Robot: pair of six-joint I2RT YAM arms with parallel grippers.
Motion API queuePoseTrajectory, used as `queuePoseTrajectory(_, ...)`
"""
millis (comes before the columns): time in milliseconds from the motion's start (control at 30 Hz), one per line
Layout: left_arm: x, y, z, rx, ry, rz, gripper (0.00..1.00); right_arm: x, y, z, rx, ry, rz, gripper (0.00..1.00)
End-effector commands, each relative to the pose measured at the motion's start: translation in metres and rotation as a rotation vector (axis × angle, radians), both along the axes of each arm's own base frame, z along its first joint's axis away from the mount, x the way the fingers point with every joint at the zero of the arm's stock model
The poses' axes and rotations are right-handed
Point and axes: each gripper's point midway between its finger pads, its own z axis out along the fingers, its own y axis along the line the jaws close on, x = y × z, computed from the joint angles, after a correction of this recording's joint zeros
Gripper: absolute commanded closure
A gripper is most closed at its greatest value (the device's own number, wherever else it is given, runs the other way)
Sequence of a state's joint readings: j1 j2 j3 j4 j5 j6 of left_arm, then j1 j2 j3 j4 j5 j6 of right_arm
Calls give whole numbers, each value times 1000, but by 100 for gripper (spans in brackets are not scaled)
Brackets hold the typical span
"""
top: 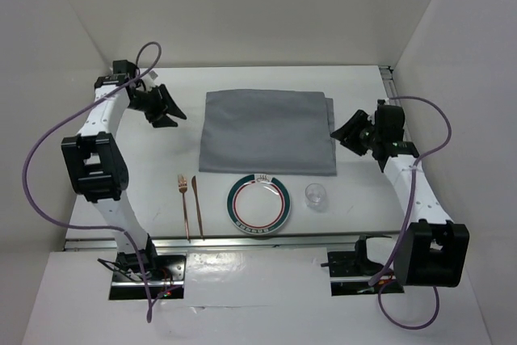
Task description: Set the dinner table for one person
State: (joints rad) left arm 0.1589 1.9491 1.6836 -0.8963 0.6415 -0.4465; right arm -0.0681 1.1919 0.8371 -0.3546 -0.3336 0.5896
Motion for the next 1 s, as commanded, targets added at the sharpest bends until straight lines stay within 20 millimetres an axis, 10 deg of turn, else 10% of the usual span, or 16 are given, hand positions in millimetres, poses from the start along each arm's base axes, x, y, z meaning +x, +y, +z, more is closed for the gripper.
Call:
queuePoseTrajectory(0,-10,19,30,154,-81,40,42,1,-18,26,-79,-36,-75,48)
queuePoseTrajectory(100,-27,23,-3,262,-2,54,59,-8,-21,8,-68,48,-112,87)
queuePoseTrajectory(200,-46,13,-27,262,81,50,50,-20,-21,-25,-60,172,-130,96)
queuePoseTrajectory(333,-78,-16,-66,253,156,-7,27,-38,-18,-62,-11,303,-137,41)
queuePoseTrajectory(400,-83,-28,-82,262,186,-37,26,-38,-14,-72,21,328,-139,29)
queuePoseTrajectory(733,-79,-48,-126,328,264,-109,30,-48,-13,-113,27,437,-149,27)
queuePoseTrajectory(900,-79,-61,-133,270,281,-127,49,-50,-10,-131,64,460,-181,33)
queuePoseTrajectory(967,-75,-63,-129,257,274,-121,72,-42,-10,-135,77,450,-196,37)
